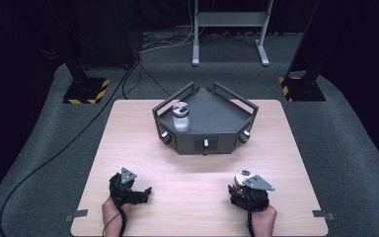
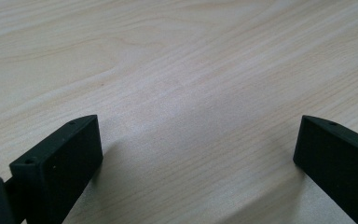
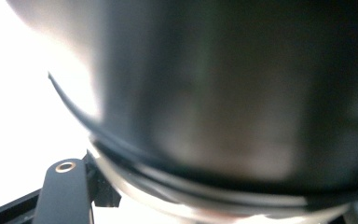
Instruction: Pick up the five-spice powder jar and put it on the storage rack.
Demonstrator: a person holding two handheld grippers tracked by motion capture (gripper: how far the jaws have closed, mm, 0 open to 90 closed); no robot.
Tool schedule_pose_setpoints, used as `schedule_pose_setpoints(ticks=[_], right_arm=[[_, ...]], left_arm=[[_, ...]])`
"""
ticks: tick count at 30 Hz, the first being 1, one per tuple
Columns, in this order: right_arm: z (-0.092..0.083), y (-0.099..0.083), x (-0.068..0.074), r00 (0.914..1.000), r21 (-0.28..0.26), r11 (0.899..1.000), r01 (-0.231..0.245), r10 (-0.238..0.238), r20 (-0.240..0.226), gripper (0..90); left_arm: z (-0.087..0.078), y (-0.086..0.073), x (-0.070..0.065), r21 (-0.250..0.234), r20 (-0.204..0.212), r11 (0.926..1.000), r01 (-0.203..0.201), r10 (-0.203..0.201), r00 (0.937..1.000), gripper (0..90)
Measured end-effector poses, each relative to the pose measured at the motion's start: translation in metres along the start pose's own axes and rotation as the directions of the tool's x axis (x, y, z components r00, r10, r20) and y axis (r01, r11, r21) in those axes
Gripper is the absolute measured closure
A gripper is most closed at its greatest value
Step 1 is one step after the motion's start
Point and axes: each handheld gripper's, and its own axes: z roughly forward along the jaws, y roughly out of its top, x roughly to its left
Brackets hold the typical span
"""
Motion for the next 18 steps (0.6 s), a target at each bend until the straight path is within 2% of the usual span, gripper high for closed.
schedule_pose_setpoints(ticks=[18], right_arm=[[-0.009,0.019,-0.006,0.9996,-0.018,0.999,0.027,-0.027,0.003,30.1]], left_arm=[[0.000,0.000,0.000,0.000,-0.001,1.0000,-0.002,0.002,1.0000,1.1]])
